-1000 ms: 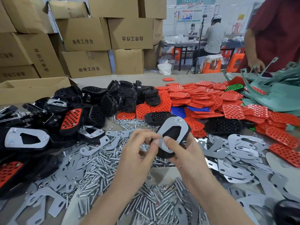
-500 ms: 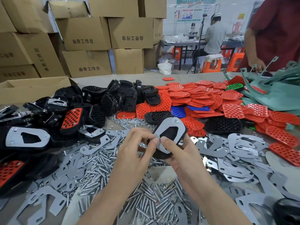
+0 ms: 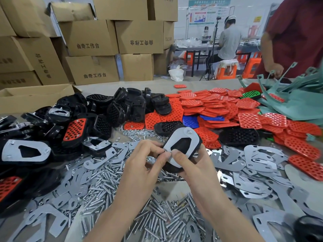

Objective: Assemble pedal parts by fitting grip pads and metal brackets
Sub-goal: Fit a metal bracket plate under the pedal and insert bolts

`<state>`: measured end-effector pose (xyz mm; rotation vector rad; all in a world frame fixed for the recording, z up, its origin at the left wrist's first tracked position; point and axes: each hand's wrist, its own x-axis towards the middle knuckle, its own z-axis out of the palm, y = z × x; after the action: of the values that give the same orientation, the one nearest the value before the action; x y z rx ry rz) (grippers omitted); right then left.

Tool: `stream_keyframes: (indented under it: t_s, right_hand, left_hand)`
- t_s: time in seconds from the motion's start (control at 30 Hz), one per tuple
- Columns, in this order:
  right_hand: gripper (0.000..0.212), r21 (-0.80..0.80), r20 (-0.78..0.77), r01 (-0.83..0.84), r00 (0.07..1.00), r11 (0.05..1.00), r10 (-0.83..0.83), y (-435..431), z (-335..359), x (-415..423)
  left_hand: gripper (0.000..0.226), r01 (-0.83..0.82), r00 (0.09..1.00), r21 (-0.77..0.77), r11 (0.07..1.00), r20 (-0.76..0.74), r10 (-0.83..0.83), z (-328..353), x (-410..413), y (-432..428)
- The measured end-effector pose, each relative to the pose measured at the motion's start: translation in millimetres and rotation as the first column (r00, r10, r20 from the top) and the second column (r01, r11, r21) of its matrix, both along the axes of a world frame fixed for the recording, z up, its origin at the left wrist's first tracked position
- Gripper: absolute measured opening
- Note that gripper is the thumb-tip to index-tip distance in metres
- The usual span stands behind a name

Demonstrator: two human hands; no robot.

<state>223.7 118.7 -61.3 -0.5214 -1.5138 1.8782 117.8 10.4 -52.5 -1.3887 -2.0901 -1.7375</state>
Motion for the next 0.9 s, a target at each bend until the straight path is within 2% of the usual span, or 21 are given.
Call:
stream_keyframes:
  t_s: [0.37,0.57,0.9]
  right_hand:
    - [0.032,-0.047,-0.025,0.013,1.0,0.999,-0.014,0.8,-0.2,-0.8]
    - [0.029,-0.025,-0.026,0.035,0.999,0.999,-0.035,1.0,0.2,-0.2]
    - [0.028,0.009,-0.009,0.031,0.999,0.999,-0.031,-1.8,2.3,-0.4]
  left_hand:
    - [0.013,0.051,0.999,-0.026,0.998,-0.007,-0.052,3.6,1.2,-2.5]
    - [0.013,0.048,0.996,-0.075,0.996,-0.075,-0.054,1.8,-1.2,-3.0]
    - [0.016,0.04,0.993,-0.014,0.999,0.116,-0.038,-0.4,2.1,0.4]
